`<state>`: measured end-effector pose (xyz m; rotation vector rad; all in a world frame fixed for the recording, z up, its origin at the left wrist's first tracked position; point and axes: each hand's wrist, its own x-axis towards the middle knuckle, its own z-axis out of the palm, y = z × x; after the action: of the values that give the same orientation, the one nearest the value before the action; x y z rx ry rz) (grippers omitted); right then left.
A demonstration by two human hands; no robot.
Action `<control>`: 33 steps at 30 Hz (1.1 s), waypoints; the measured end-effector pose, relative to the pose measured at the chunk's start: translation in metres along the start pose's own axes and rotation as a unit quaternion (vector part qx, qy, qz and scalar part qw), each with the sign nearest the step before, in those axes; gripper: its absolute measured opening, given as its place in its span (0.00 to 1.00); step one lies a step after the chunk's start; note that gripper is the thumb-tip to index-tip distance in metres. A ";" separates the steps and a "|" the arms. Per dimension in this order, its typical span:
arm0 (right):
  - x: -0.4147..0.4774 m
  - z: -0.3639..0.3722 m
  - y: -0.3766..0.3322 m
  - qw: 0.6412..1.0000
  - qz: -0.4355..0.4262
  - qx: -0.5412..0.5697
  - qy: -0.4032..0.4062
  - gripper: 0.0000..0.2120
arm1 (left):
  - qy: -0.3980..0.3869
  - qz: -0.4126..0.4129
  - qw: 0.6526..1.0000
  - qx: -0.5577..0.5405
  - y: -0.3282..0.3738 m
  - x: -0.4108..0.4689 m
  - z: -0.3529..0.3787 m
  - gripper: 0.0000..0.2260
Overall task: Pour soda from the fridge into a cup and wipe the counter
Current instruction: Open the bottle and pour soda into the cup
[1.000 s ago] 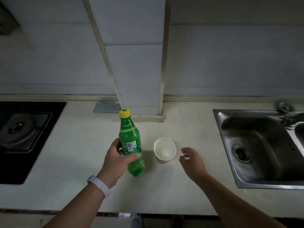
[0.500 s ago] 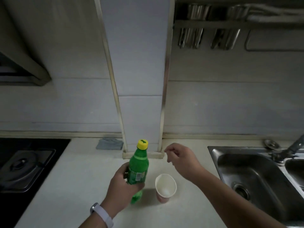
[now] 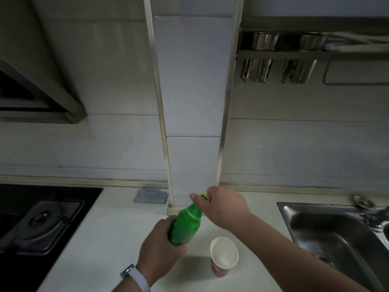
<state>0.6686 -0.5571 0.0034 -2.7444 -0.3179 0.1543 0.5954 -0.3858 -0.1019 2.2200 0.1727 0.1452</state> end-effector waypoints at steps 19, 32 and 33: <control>0.007 -0.039 -0.008 0.958 -0.248 -0.113 -0.093 0.18 | -0.042 0.059 0.997 -0.038 -0.015 0.007 0.003 0.23; 0.007 -0.035 0.000 0.986 -0.133 -0.059 -0.077 0.21 | -0.062 0.076 0.995 -0.014 -0.006 0.005 0.003 0.21; 0.006 -0.034 -0.001 0.986 -0.137 -0.058 -0.081 0.21 | -0.063 0.079 0.995 -0.012 -0.006 0.005 0.003 0.21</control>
<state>0.6791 -0.5668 0.0343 -2.7722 -0.7654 0.2948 0.6000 -0.3837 -0.1080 2.2100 -0.0736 0.0933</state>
